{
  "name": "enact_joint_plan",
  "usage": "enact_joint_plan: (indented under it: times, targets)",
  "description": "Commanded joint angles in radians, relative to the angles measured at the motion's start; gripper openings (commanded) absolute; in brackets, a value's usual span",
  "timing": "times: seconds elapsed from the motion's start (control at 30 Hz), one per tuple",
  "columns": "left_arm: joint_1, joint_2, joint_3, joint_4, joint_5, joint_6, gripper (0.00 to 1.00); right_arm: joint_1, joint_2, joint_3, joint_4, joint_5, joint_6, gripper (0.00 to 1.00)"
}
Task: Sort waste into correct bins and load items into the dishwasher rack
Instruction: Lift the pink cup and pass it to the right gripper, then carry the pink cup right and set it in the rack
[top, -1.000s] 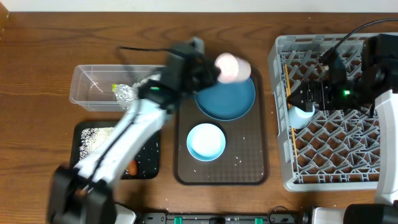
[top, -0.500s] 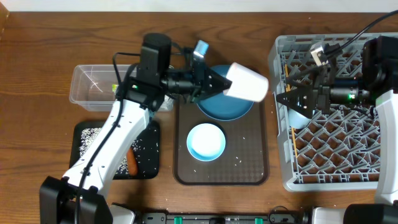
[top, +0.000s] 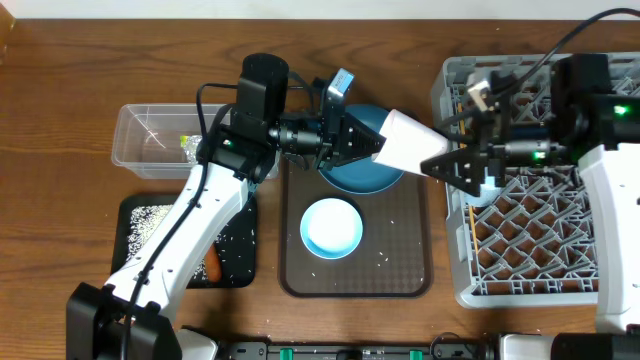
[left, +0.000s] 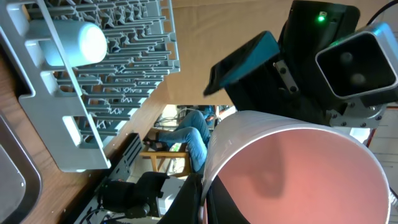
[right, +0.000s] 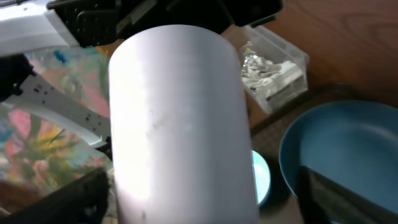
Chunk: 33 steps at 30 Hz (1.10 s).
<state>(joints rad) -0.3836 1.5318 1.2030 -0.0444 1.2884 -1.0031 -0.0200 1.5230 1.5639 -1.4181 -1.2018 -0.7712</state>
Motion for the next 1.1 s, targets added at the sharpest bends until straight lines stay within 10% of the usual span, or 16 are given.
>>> enact_joint_plan:
  times: [0.0, 0.3, 0.57, 1.07]
  targets:
    - [0.0, -0.002, 0.011, 0.005, 0.028, -0.009, 0.06, 0.029, -0.004, -0.015, 0.014, -0.026, -0.012, 0.85]
    - [0.0, -0.002, 0.008, 0.003, 0.029, 0.003, 0.13, 0.019, -0.004, -0.015, 0.039, -0.026, -0.008, 0.32]
    - [0.001, -0.002, -0.006, -0.068, 0.025, 0.113, 0.22, -0.002, -0.004, -0.014, 0.055, 0.01, 0.024, 0.33]
    - [0.0, -0.002, -0.006, -0.528, -0.457, 0.429, 0.25, -0.2, -0.014, 0.056, 0.07, 0.808, 0.695, 0.29]
